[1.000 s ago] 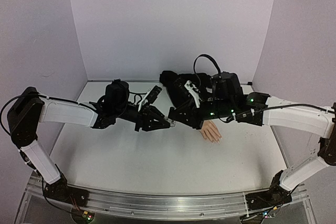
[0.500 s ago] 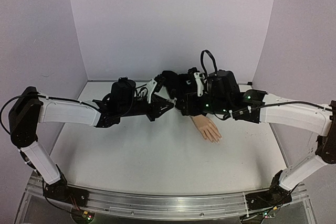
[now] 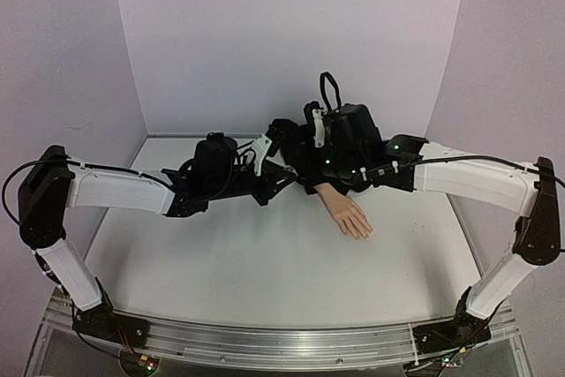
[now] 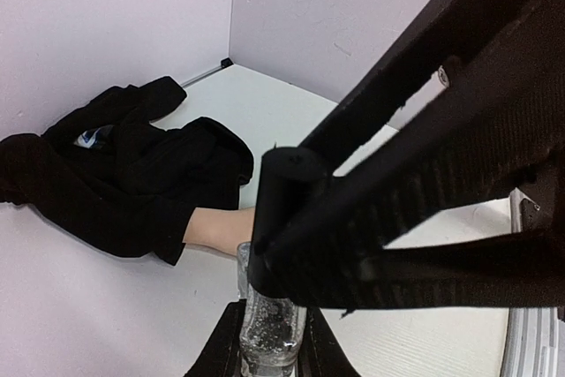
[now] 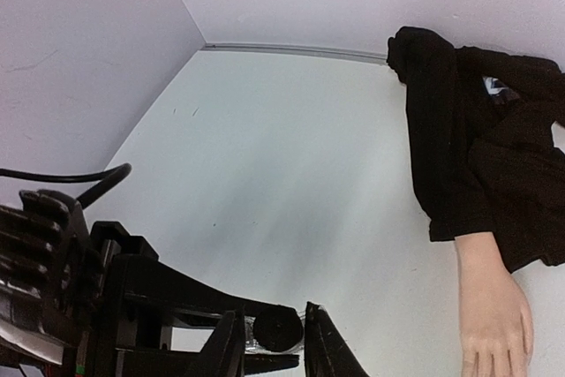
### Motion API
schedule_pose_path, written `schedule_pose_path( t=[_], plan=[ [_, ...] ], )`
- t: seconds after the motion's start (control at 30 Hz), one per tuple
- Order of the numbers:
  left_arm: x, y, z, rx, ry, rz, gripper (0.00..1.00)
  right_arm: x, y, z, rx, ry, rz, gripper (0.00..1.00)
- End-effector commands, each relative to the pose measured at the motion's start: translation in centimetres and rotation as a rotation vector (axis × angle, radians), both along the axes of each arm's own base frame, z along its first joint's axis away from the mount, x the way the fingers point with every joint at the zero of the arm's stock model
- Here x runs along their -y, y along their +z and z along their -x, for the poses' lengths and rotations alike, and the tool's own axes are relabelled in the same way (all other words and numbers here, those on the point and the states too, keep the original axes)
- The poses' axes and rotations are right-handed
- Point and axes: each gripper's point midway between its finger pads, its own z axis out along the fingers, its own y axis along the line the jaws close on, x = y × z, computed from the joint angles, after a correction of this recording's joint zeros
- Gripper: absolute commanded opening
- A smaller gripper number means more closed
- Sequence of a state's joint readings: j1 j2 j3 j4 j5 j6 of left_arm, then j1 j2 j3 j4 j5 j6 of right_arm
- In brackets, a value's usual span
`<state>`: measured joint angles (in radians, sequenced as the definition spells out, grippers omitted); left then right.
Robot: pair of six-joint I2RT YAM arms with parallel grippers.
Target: Paint the nails
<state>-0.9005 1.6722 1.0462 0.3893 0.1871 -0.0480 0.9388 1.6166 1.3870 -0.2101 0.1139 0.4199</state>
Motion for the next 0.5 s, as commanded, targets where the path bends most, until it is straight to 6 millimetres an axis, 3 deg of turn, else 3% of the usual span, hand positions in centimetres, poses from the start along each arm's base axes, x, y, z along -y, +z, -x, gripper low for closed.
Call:
schedule_pose_path(
  t=[0.0,0.13,0.2,0.3,0.4,0.47],
  plan=[
    [0.1,3.2,0.0,0.063,-0.001,0.047,0.0,-1.0,1.1,0.2,0.012,0.034,-0.006,0.26],
    [0.5,3.5,1.6,0.067,-0.091,0.053,0.0,-1.2,1.1,0.6,0.037,0.086,0.024,0.04],
    [0.9,3.8,4.4,0.076,-0.253,0.055,0.0,-1.7,1.1,1.7,0.074,0.193,0.065,0.0],
    [0.3,4.8,9.7,0.04,-0.58,0.097,0.0,-3.1,0.3,6.8,0.139,0.564,0.102,0.0],
    [-2.3,6.3,14.2,-0.075,-0.924,0.185,0.0,-3.2,-0.5,12.5,0.159,0.884,0.054,0.0],
    [-3.4,6.8,14.9,-0.151,-1.021,0.207,0.0,-3.4,-0.3,14.2,0.119,0.972,-0.004,0.0]
  ],
)
